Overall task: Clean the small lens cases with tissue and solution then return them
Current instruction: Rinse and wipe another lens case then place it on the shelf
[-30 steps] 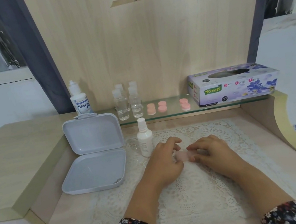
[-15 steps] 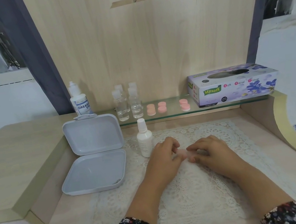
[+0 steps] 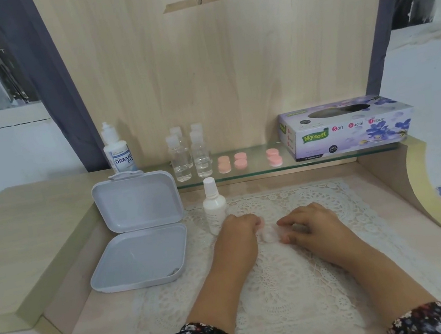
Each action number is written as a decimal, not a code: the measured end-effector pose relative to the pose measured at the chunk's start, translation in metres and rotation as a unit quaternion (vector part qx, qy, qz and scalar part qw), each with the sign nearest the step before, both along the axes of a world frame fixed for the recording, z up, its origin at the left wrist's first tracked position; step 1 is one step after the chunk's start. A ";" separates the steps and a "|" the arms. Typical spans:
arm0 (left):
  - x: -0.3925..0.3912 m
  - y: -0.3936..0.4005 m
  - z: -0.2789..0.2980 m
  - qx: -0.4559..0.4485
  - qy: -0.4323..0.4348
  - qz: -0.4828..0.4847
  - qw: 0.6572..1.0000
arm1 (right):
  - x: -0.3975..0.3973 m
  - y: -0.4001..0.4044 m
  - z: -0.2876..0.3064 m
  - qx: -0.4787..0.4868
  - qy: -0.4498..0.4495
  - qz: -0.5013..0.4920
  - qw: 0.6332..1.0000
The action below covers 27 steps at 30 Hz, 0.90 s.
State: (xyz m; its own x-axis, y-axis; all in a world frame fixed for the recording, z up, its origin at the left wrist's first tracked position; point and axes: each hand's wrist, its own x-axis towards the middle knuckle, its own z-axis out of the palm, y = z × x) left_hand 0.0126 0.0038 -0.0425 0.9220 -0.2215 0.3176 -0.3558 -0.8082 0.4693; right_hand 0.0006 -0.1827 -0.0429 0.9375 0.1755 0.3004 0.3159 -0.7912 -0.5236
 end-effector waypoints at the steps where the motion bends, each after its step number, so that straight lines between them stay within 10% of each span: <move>1: 0.000 0.000 0.001 0.021 0.009 -0.005 1.000 | 0.000 0.000 0.000 -0.001 0.000 0.001 1.000; 27: -0.005 -0.003 0.004 -0.108 0.047 -0.054 0.992 | -0.005 0.000 0.001 0.030 0.003 0.012 0.999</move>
State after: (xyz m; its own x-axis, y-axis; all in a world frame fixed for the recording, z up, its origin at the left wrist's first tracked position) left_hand 0.0079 0.0010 -0.0390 0.9243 -0.2562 0.2829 -0.3814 -0.6445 0.6626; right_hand -0.0046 -0.1827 -0.0415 0.9353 0.1800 0.3047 0.3310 -0.7499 -0.5728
